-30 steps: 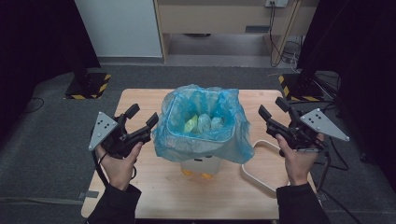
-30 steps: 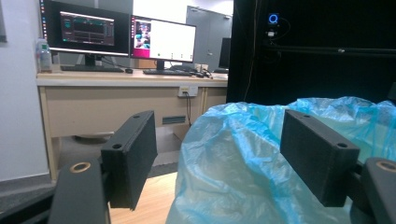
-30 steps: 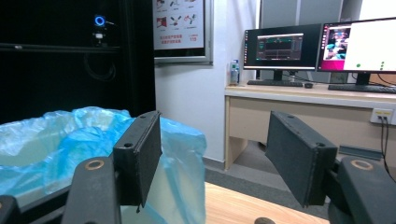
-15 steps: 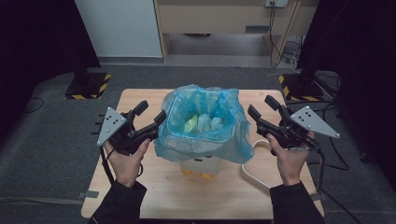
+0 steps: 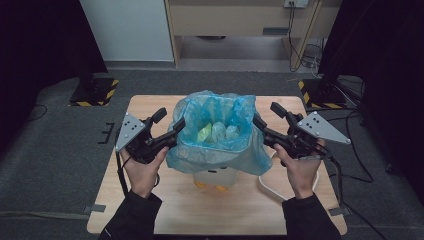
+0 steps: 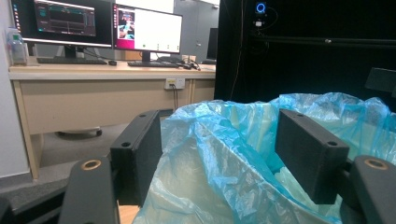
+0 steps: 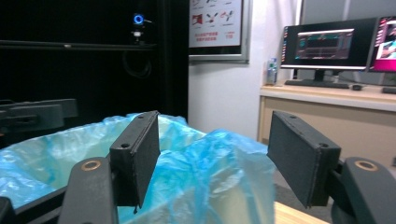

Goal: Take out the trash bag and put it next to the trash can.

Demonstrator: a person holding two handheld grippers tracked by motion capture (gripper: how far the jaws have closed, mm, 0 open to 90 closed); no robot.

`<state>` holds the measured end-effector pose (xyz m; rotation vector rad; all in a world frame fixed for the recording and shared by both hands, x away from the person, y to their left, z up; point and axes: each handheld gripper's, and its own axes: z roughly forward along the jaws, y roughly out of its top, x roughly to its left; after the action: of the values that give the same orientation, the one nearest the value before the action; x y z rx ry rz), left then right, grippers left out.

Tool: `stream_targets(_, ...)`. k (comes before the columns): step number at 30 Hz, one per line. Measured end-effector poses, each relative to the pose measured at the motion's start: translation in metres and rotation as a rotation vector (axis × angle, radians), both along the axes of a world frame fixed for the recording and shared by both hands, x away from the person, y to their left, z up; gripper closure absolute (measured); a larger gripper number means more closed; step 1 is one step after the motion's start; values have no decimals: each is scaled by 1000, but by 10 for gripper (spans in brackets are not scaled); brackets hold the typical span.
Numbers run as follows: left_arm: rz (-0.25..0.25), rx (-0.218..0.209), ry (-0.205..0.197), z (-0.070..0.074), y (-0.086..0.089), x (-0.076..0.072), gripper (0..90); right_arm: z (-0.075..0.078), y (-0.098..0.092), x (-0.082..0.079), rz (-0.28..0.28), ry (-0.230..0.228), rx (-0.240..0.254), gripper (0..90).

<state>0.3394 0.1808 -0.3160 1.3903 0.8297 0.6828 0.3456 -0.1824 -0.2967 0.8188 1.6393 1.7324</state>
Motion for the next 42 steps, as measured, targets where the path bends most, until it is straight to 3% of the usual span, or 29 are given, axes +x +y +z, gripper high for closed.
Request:
stream_targets(8,5,28,24,-4,-6,4,359,-7,10,3,35,23,-41,370)
stream_targets(11,1,19,32,-5,-7,4,384,-9,13,4,49,31,-55,395)
stream_targets(21,-6,29,48,-5,-15,4,529,-15,20,9,86,77,-84,562)
stream_targets(28,-21,31,49,-4,-19,3,656,-15,19,9,68,70,-99,699)
stream_targets(35,12,41,51,-2,-23,-1,717,-16,19,9,38,48,-122,845)
stream_targets(38,29,47,46,0,-23,-3,729,-16,20,9,31,32,-132,879)
stream_targets(42,26,22,45,2,-20,-4,784,-16,20,8,31,29,-137,891)
